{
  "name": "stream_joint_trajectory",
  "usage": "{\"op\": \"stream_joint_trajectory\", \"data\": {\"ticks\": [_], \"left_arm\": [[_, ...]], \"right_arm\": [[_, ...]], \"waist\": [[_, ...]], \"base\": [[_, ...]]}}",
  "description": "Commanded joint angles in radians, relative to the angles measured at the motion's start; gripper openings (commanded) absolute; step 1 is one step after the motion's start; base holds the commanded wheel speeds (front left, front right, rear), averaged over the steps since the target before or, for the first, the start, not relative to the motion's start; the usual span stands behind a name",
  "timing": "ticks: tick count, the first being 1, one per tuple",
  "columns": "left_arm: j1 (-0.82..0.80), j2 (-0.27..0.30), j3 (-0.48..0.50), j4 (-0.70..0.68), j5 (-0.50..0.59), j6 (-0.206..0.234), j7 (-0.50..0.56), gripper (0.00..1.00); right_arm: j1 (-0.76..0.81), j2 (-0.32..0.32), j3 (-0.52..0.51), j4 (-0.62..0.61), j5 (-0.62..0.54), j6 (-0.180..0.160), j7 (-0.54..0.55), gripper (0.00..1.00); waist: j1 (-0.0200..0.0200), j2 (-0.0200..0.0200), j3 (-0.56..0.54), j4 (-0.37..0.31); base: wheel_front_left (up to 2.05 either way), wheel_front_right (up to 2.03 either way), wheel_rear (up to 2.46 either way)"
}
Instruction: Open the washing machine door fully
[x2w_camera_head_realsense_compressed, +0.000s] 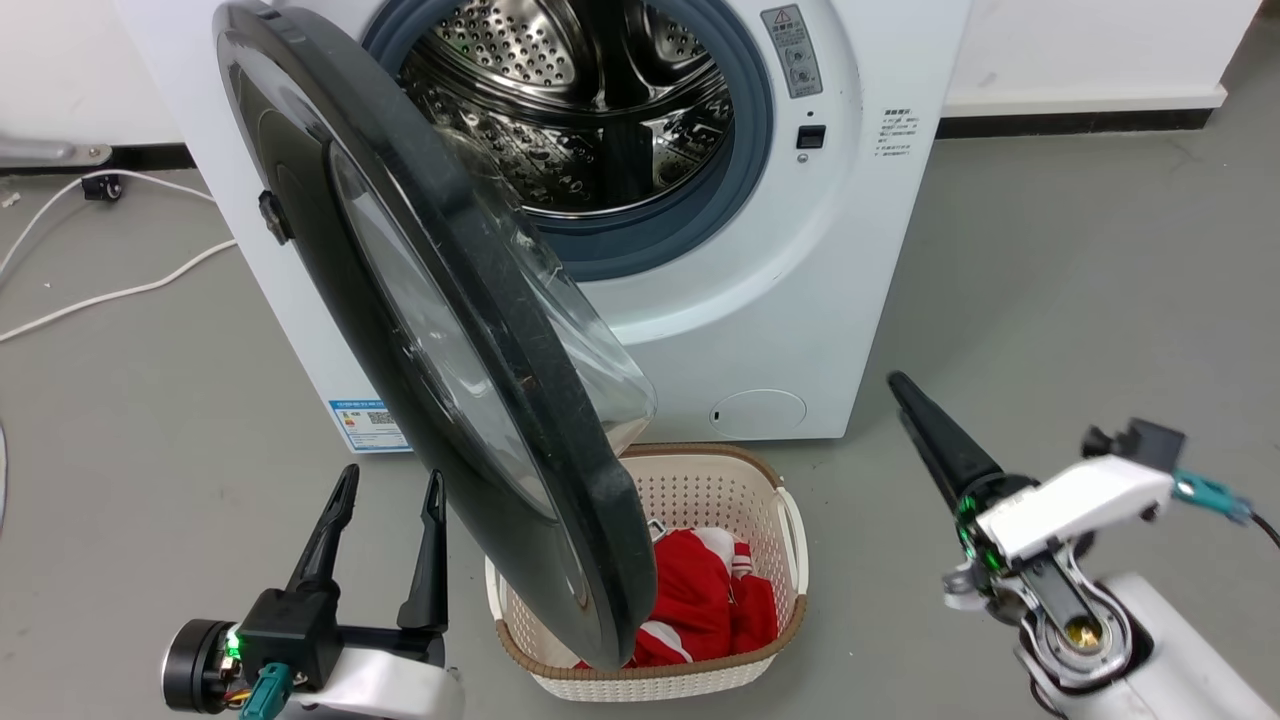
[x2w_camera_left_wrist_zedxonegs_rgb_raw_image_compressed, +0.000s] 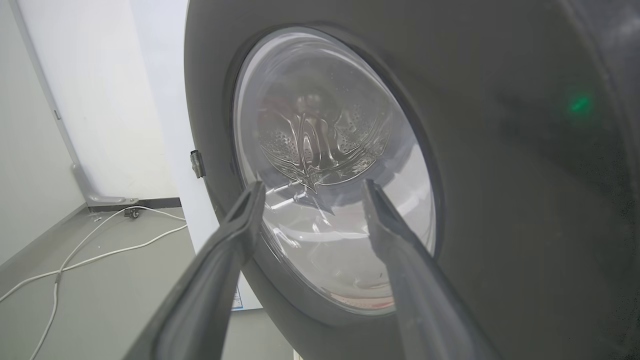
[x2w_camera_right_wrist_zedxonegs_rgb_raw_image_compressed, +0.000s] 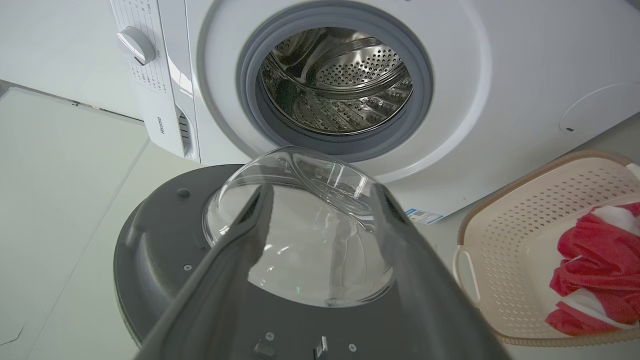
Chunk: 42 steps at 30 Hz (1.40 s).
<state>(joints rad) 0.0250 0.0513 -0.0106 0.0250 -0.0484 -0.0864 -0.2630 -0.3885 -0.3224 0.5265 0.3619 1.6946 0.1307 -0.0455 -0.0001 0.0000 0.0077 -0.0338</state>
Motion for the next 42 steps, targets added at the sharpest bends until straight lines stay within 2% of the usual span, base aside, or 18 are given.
{"op": "stream_joint_trajectory", "data": {"ticks": [1, 3, 5, 7, 9, 11, 14, 17, 19, 22, 27, 42], "left_arm": [[0.01, -0.001, 0.004, 0.0, 0.001, 0.002, -0.002, 1.0], [0.014, -0.001, 0.007, 0.0, 0.001, 0.002, -0.002, 1.0], [0.013, -0.001, 0.01, -0.001, 0.001, 0.002, -0.002, 1.0], [0.014, -0.001, 0.012, -0.001, 0.001, 0.002, -0.002, 1.0], [0.018, 0.0, 0.018, -0.002, 0.001, 0.006, -0.002, 1.0], [0.019, 0.0, 0.022, -0.003, 0.0, 0.005, -0.002, 1.0], [0.015, 0.0, 0.026, -0.002, 0.002, 0.004, -0.002, 1.0], [0.006, -0.001, 0.029, -0.004, 0.007, 0.005, -0.002, 1.0], [0.001, 0.0, 0.03, -0.006, 0.01, 0.004, -0.002, 1.0], [-0.006, -0.001, 0.031, -0.009, 0.011, 0.003, -0.002, 1.0], [-0.009, -0.001, 0.034, -0.011, 0.018, 0.0, -0.002, 1.0], [-0.006, -0.001, 0.033, -0.007, 0.027, -0.003, -0.002, 1.0]], "right_arm": [[0.028, -0.012, -0.006, -0.011, -0.034, 0.0, -0.047, 1.0], [0.062, -0.023, -0.012, -0.011, -0.086, 0.0, -0.13, 1.0], [0.07, -0.063, -0.006, 0.033, -0.22, 0.0, -0.195, 1.0], [0.073, -0.059, -0.034, 0.079, -0.36, 0.0, -0.216, 1.0], [0.077, -0.028, -0.152, 0.1, -0.512, 0.0, -0.219, 1.0], [0.102, 0.004, -0.278, 0.085, -0.718, 0.0, -0.219, 1.0], [0.15, 0.091, -0.454, -0.01, -1.033, 0.0, -0.219, 1.0], [0.214, 0.189, -0.566, -0.153, -1.312, 0.0, -0.219, 1.0], [0.256, 0.222, -0.598, -0.24, -1.469, 0.0, -0.219, 1.0], [0.315, 0.256, -0.597, -0.325, -1.613, 0.0, -0.219, 1.0], [0.401, 0.272, -0.575, -0.342, -1.715, 0.0, -0.219, 1.0], [0.41, 0.274, -0.569, -0.28, -1.65, 0.0, -0.219, 1.0]], "waist": [[0.0001, 0.0, -0.005, -0.003], [0.0001, 0.0, -0.007, -0.004], [0.0001, 0.0, -0.009, -0.005], [0.0001, 0.0, -0.01, -0.007], [0.0001, 0.0, -0.01, -0.01], [0.0001, 0.0, -0.009, -0.013], [0.0001, 0.0, -0.008, -0.012], [0.0001, 0.0, -0.009, -0.007], [0.0001, 0.0, -0.008, -0.004], [0.0001, 0.0, -0.007, 0.003], [0.0001, 0.0, -0.006, 0.011], [0.0001, 0.0, -0.005, 0.015]], "base": [[0.0, 0.0, 0.0], [0.0, 0.0, 0.0], [0.0, 0.0, 0.0], [0.0, 0.0, 0.0], [0.0, 0.0, 0.0], [0.0, 0.0, 0.0], [0.0, 0.0, 0.0], [0.0, 0.0, 0.0], [0.0, 0.0, 0.0], [0.0, 0.0, 0.0], [0.0, 0.0, 0.0], [0.0, 0.0, 0.0]]}}
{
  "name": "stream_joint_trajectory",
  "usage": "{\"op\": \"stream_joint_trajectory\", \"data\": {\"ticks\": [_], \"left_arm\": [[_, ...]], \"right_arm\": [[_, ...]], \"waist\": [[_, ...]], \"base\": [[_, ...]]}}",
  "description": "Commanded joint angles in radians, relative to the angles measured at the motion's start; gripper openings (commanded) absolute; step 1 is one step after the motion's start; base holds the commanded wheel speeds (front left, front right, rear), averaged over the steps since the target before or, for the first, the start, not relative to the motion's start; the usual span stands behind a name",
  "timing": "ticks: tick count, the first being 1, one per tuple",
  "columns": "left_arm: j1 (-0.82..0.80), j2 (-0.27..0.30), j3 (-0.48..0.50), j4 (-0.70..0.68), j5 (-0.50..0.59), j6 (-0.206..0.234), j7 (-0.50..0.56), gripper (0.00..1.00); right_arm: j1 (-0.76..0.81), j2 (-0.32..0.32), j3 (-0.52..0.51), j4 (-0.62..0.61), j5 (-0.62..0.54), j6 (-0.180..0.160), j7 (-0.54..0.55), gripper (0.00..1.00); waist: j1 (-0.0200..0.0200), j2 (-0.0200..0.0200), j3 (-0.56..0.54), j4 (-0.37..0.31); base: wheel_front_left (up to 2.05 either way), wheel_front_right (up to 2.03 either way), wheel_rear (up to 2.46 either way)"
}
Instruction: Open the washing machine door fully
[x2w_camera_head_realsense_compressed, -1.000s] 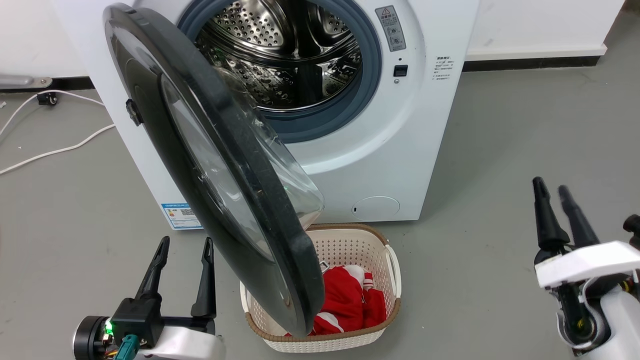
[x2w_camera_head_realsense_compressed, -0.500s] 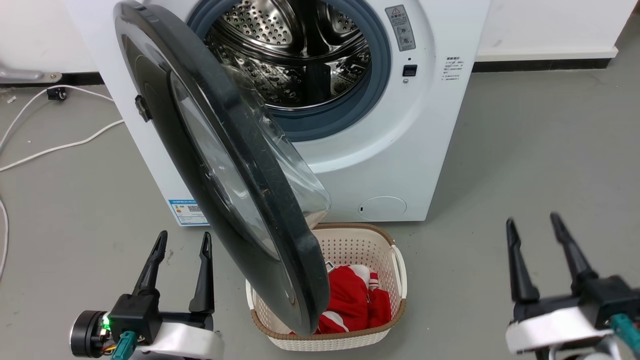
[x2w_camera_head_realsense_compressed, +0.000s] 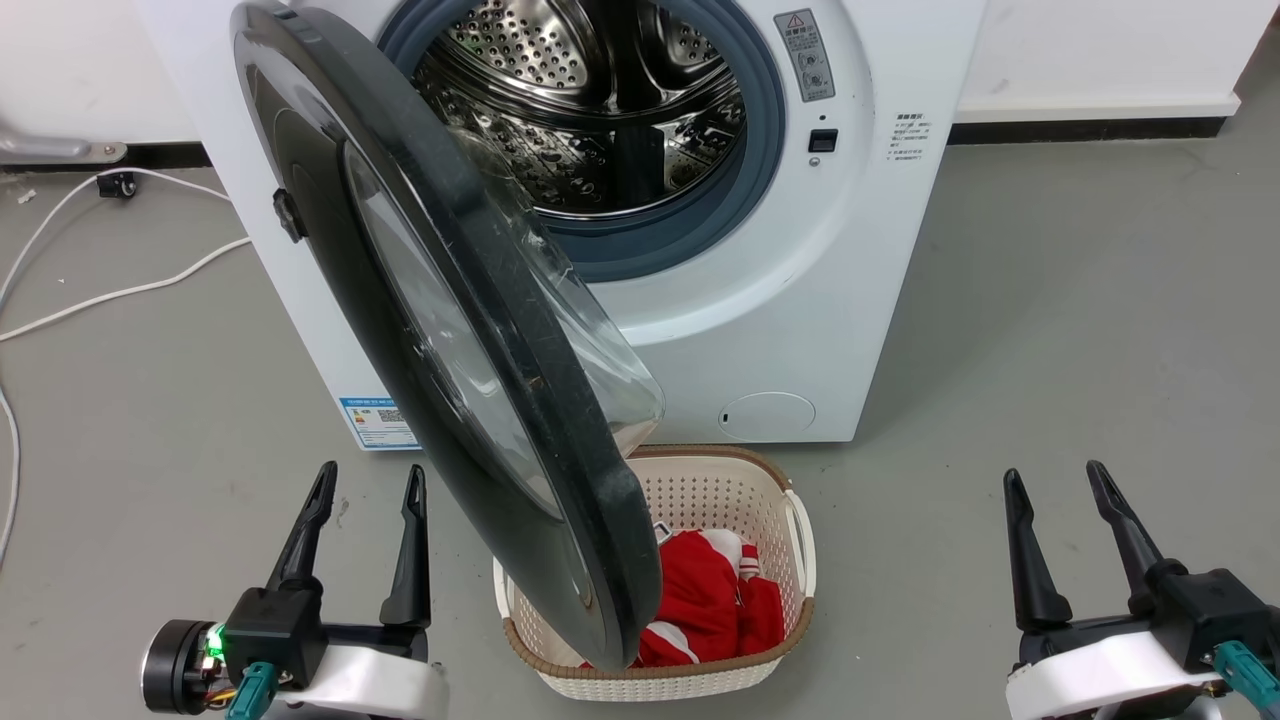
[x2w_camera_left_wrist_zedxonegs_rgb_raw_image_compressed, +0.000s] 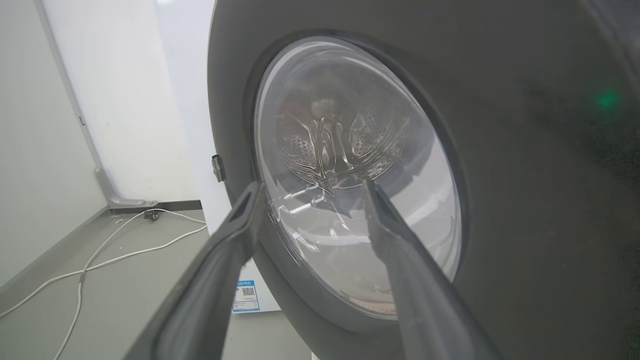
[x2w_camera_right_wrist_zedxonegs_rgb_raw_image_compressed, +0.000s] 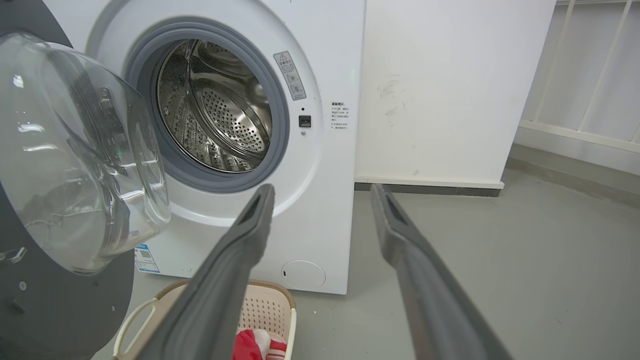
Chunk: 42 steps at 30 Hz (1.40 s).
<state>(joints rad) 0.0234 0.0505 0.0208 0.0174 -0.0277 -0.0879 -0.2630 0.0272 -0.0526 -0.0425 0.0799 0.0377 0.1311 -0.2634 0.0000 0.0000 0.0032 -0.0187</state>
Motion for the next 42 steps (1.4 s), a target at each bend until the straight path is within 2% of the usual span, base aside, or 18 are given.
{"op": "stream_joint_trajectory", "data": {"ticks": [1, 11, 12, 13, 20, 27, 31, 36, 42], "left_arm": [[-0.005, 0.0, 0.001, 0.001, 0.007, -0.001, -0.002, 1.0], [-0.014, 0.0, -0.002, -0.002, 0.006, -0.001, -0.002, 1.0], [-0.017, 0.0, -0.002, -0.006, 0.005, -0.001, -0.002, 0.29], [-0.017, 0.0, 0.002, -0.014, -0.005, 0.003, -0.002, 0.0], [-0.048, 0.0, 0.006, -0.092, -0.008, 0.01, -0.002, 0.0], [-0.119, 0.0, 0.018, -0.331, 0.008, 0.022, -0.002, 0.0], [-0.157, 0.0, -0.006, -0.47, 0.013, 0.025, -0.002, 0.0], [-0.186, 0.0, -0.087, -0.593, 0.001, 0.015, -0.002, 0.0], [-0.152, 0.0, -0.268, -0.585, -0.022, -0.024, -0.002, 0.0]], "right_arm": [[-0.006, 0.004, -0.001, 0.002, 0.007, -0.001, -0.001, 1.0], [-0.013, 0.004, -0.001, 0.009, 0.014, -0.001, -0.001, 1.0], [-0.014, 0.004, 0.0, 0.008, 0.013, -0.001, -0.001, 1.0], [-0.018, 0.004, 0.001, 0.01, 0.011, -0.001, -0.001, 1.0], [-0.02, 0.004, -0.004, 0.007, 0.017, -0.001, -0.002, 1.0], [-0.029, 0.004, -0.006, 0.016, 0.022, -0.001, -0.002, 1.0], [-0.029, 0.004, -0.006, 0.021, 0.025, -0.001, -0.002, 1.0], [-0.031, 0.004, -0.001, 0.028, 0.031, -0.001, -0.002, 1.0], [-0.031, 0.004, -0.002, 0.034, 0.039, -0.001, -0.002, 1.0]], "waist": [[0.0, 0.0, 0.0, 0.0], [0.0, 0.0, 0.003, 0.001], [0.0, 0.0, 0.004, 0.001], [0.0, 0.0, 0.004, 0.001], [0.0, 0.0, 0.008, 0.006], [0.0, 0.0, 0.014, 0.009], [0.0, 0.0, 0.014, 0.008], [0.0, 0.0, 0.013, 0.003], [0.0, 0.0, 0.013, 0.002]], "base": [[0.0, 0.0, 0.0], [0.0, 0.0, 0.0], [0.0, 0.0, 0.0], [0.0, 0.0, 0.0], [0.0, 0.0, 0.0], [0.0, 0.0, 0.0], [0.0, 0.0, 0.0], [0.0, 0.0, 0.0], [0.0, 0.0, 0.0]]}}
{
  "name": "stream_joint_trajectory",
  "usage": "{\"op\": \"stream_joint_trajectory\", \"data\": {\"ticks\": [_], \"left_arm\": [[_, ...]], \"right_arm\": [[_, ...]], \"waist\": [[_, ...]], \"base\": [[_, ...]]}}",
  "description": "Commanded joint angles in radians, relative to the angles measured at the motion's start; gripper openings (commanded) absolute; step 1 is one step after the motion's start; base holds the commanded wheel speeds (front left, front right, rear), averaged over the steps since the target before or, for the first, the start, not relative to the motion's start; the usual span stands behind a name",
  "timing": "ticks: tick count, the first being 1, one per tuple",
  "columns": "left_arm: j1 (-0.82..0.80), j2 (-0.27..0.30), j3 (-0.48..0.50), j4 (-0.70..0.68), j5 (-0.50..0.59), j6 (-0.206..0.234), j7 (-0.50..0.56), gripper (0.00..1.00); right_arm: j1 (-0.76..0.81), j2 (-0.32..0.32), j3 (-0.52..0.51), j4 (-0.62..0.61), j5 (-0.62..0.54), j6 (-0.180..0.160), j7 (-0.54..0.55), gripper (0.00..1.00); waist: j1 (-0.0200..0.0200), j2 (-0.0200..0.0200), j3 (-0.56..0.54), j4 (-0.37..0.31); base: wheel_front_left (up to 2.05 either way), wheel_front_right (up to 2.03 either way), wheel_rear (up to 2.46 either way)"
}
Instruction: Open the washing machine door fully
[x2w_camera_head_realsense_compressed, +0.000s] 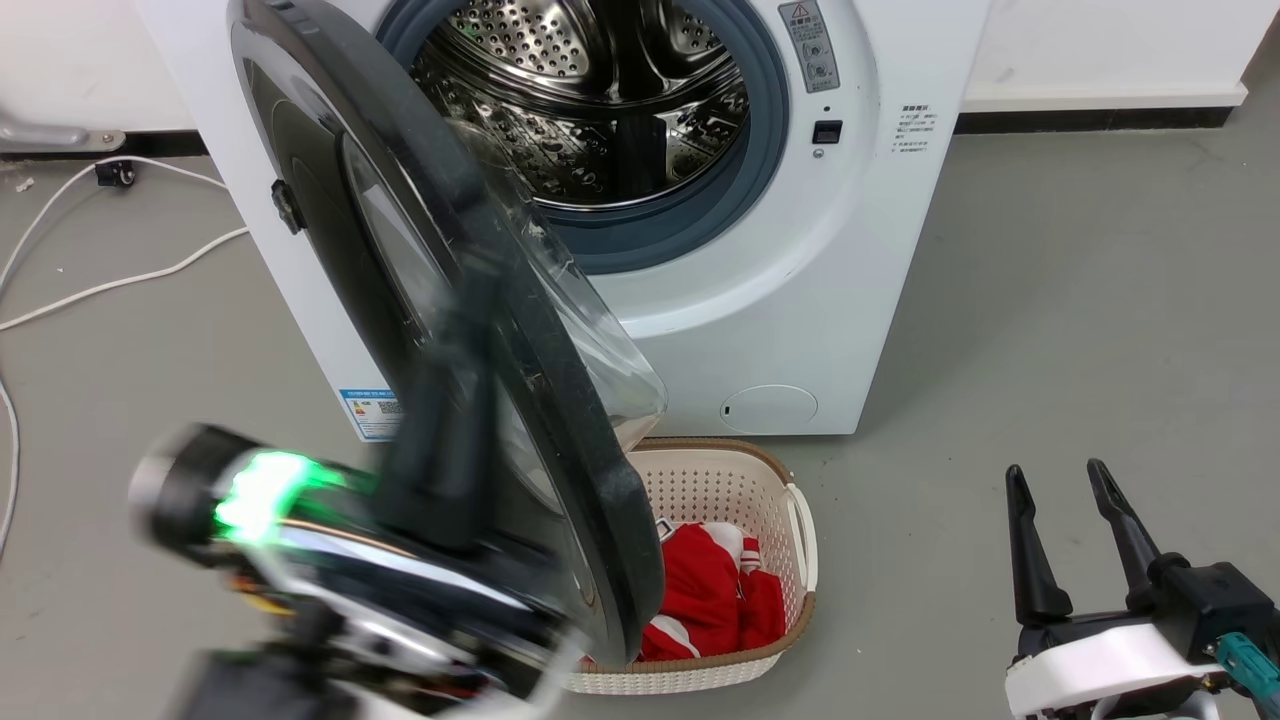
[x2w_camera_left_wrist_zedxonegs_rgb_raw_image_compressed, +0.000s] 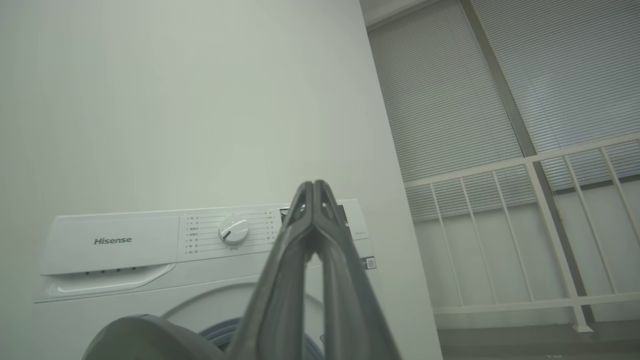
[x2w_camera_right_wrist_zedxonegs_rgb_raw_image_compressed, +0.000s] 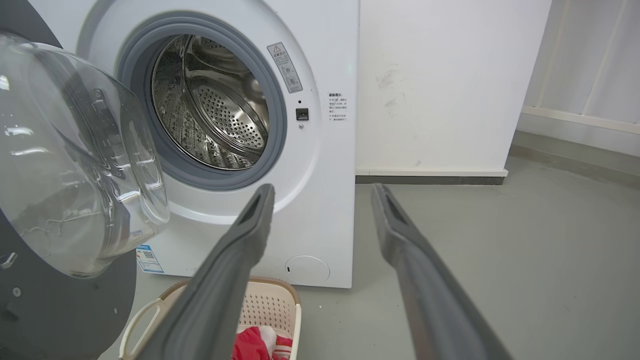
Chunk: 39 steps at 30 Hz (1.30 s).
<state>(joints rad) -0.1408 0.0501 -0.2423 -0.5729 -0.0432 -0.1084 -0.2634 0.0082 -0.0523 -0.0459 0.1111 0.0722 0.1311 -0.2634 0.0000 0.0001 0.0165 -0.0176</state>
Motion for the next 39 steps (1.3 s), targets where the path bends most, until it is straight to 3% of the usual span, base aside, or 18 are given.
{"op": "stream_joint_trajectory", "data": {"ticks": [1, 8, 13, 20, 27, 39], "left_arm": [[0.023, 0.007, -0.044, 0.022, -0.009, -0.007, -0.002, 0.0], [0.102, 0.066, -0.272, 0.176, -0.058, -0.021, -0.002, 0.0], [0.168, 0.096, -0.357, 0.333, -0.101, -0.022, -0.002, 0.0], [0.17, 0.1, -0.345, 0.491, -0.104, 0.002, 0.008, 0.0], [0.057, 0.055, -0.304, 0.62, -0.111, 0.02, -0.002, 0.0], [0.023, 0.037, -0.211, 0.651, -0.109, 0.054, -0.001, 0.0]], "right_arm": [[-0.011, 0.004, 0.001, 0.003, 0.005, -0.001, -0.002, 1.0], [-0.01, 0.004, 0.0, 0.013, 0.011, -0.001, -0.002, 1.0], [-0.012, 0.004, 0.006, 0.021, 0.016, -0.001, -0.002, 1.0], [-0.017, 0.004, 0.01, 0.032, 0.022, -0.001, -0.002, 1.0], [-0.028, 0.004, 0.011, 0.043, 0.028, -0.001, -0.002, 1.0], [-0.028, 0.004, 0.021, 0.064, 0.044, -0.001, -0.002, 1.0]], "waist": [[0.0, -0.0001, 0.0, 0.001], [0.0, -0.0001, -0.001, 0.004], [0.0, -0.0001, -0.001, 0.003], [0.0, -0.0001, 0.009, 0.003], [0.0, -0.0001, 0.023, 0.001], [0.0, -0.0001, 0.026, -0.02]], "base": [[0.0, 0.0, 0.0], [0.0, 0.0, 0.0], [0.0, 0.0, 0.0], [0.0, 0.0, 0.0], [0.0, 0.0, 0.0], [0.0, 0.0, 0.0]]}}
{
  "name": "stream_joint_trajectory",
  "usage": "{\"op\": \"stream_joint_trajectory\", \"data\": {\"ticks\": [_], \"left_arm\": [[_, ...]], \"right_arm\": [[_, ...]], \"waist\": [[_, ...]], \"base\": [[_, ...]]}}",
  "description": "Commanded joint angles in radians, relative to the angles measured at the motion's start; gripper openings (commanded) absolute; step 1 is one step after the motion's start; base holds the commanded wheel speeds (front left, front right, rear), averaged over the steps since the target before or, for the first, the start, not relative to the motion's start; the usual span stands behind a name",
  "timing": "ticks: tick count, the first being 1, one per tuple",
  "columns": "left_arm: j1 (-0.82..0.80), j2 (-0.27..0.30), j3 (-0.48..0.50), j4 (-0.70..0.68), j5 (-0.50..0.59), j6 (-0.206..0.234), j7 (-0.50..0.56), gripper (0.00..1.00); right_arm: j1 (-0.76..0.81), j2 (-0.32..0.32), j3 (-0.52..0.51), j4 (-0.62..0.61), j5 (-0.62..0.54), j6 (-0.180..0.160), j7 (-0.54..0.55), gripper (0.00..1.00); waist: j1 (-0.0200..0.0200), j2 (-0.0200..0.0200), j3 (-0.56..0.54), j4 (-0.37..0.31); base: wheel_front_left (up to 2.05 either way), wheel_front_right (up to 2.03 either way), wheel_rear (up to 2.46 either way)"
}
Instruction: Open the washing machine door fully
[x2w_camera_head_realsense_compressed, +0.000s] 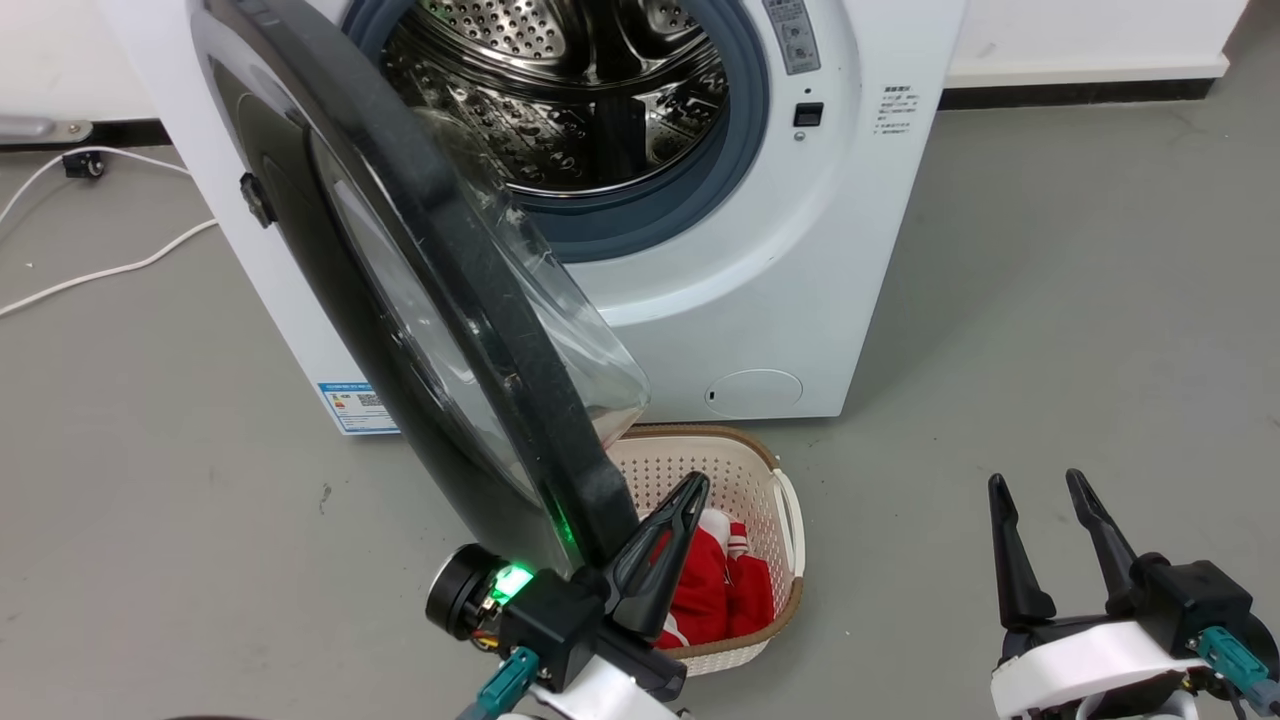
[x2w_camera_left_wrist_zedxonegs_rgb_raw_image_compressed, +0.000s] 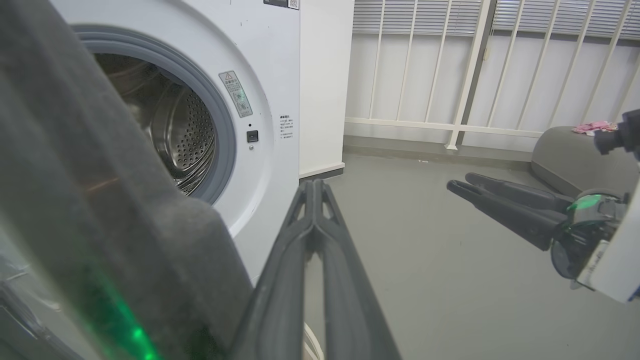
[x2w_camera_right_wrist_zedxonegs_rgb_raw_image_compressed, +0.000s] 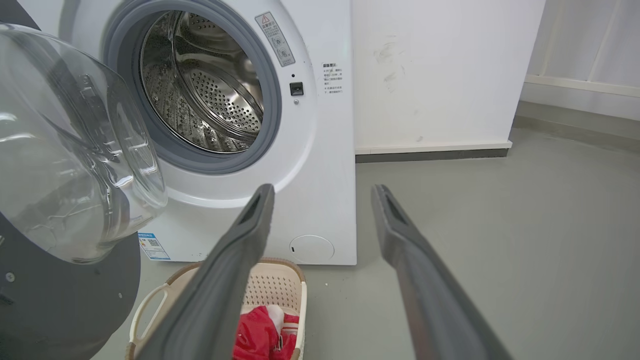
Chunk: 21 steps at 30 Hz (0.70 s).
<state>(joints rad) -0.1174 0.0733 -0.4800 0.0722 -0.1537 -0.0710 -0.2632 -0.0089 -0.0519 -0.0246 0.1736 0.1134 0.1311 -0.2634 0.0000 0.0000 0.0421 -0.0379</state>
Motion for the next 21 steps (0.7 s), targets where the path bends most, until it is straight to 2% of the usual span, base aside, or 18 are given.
{"op": "stream_joint_trajectory", "data": {"ticks": [1, 7, 14, 19, 20, 21], "left_arm": [[0.003, 0.017, 0.037, 0.002, 0.004, 0.019, -0.001, 0.0], [0.066, 0.031, 0.063, -0.045, 0.026, 0.038, -0.001, 0.0], [0.192, 0.044, 0.089, -0.102, 0.019, 0.064, 0.001, 0.0], [0.276, 0.045, 0.115, -0.153, 0.008, 0.099, 0.0, 0.0], [0.306, 0.055, 0.142, -0.164, 0.0, 0.119, 0.0, 0.0], [0.311, 0.056, 0.154, -0.169, -0.004, 0.124, 0.0, 0.0]], "right_arm": [[-0.012, 0.003, 0.0, 0.002, 0.003, -0.001, -0.002, 1.0], [-0.005, 0.003, 0.002, 0.009, 0.01, -0.001, -0.002, 1.0], [0.002, 0.003, 0.006, 0.012, 0.012, -0.001, -0.002, 1.0], [0.013, 0.003, 0.008, 0.001, 0.017, -0.001, -0.002, 1.0], [0.015, 0.003, 0.01, -0.003, 0.019, -0.001, -0.002, 1.0], [0.017, 0.003, 0.009, -0.003, 0.017, -0.001, -0.002, 1.0]], "waist": [[0.0, 0.0, 0.001, -0.001], [0.0, 0.0, -0.002, 0.01], [0.0, 0.0, -0.009, 0.063], [0.0, 0.0, -0.016, 0.122], [0.0, 0.0, -0.015, 0.164], [0.0, 0.0, -0.015, 0.179]], "base": [[0.0, 0.0, 0.0], [0.0, 0.0, 0.0], [0.0, 0.0, 0.0], [0.0, 0.0, 0.0], [0.0, 0.0, 0.0], [0.0, 0.0, 0.0]]}}
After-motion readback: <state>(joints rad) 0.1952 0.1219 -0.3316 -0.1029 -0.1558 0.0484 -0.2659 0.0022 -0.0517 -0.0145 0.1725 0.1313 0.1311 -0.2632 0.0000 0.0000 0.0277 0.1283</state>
